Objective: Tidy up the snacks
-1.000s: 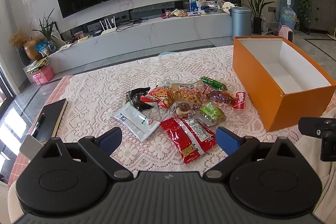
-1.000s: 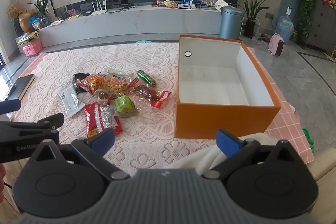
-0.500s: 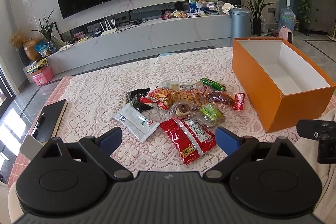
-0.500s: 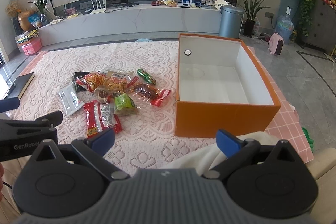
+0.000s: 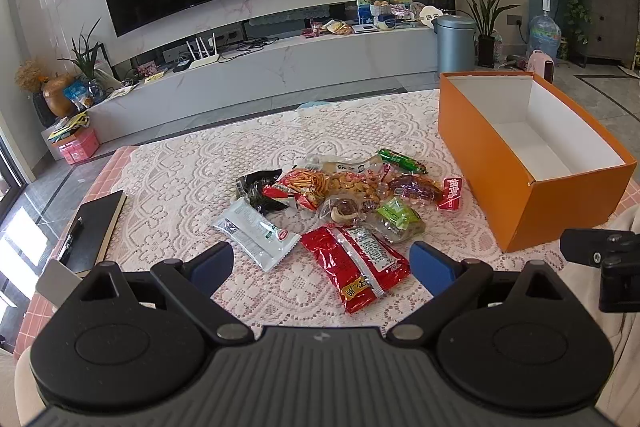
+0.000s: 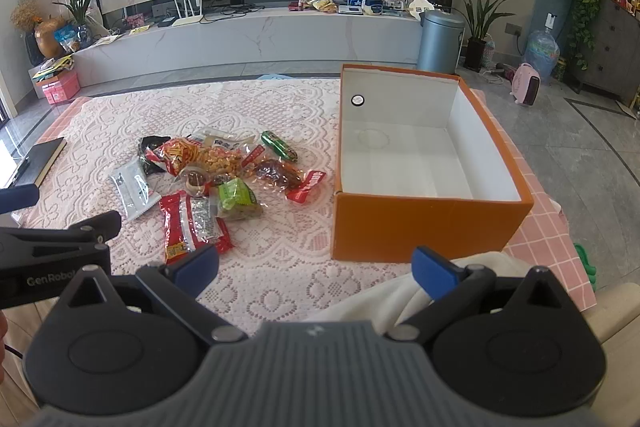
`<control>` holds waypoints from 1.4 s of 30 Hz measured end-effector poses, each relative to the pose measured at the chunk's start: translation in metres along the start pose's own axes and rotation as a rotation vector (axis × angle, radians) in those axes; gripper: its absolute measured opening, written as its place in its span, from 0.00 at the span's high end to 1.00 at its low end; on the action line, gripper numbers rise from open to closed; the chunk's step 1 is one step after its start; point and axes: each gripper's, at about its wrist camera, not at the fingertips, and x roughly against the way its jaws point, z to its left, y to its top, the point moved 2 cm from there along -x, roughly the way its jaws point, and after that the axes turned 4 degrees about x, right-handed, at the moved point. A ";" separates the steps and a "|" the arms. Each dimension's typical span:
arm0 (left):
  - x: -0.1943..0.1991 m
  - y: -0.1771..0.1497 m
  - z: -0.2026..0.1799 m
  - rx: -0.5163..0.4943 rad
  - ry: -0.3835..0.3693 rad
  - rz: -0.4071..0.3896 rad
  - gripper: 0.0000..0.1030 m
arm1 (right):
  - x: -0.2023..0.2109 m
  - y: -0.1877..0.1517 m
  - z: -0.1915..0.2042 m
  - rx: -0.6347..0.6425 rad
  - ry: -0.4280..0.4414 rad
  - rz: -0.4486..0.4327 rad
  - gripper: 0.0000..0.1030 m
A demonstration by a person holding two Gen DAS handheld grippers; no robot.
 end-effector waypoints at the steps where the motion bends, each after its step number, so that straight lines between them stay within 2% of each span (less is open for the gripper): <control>1: 0.000 0.000 -0.001 0.000 -0.001 0.000 0.00 | 0.000 0.000 0.000 0.000 -0.001 0.001 0.03; 36: 0.001 0.002 -0.001 0.005 -0.007 0.000 0.00 | 0.000 0.003 0.003 0.020 0.002 0.006 0.03; 42: 0.000 0.005 0.002 0.007 -0.028 0.010 0.00 | -0.002 0.003 0.001 -0.003 0.022 0.000 0.03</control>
